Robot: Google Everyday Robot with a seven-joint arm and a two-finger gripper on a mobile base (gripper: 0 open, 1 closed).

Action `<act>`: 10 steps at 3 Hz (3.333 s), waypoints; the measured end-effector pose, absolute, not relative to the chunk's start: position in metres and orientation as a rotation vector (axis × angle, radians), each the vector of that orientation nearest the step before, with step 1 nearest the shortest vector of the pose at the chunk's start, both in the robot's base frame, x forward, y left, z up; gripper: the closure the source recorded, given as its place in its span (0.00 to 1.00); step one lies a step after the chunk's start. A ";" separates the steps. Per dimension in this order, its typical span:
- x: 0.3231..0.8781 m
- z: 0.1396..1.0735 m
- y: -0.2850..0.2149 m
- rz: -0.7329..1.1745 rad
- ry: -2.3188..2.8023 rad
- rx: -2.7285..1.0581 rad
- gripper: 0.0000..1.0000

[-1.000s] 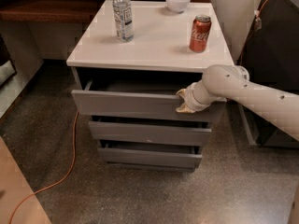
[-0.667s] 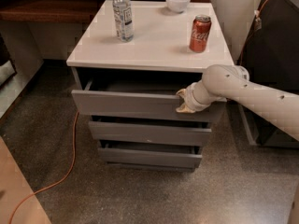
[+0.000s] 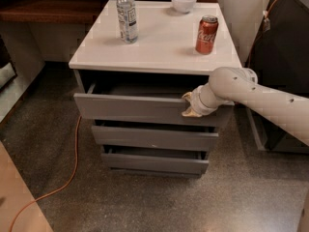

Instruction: Place coke can into top drawer

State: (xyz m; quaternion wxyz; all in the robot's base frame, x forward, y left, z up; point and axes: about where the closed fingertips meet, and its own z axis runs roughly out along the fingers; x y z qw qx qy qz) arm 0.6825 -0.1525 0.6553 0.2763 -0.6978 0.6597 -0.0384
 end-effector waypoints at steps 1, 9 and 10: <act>0.683 0.656 -0.153 -0.103 1.772 -1.875 1.00; 0.632 0.669 -0.192 -0.015 1.766 -1.882 0.98; 0.614 0.682 -0.202 0.005 1.750 -1.888 0.67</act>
Offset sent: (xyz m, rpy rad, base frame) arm -0.1263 -0.1032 0.0058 0.1022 0.1587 -0.0072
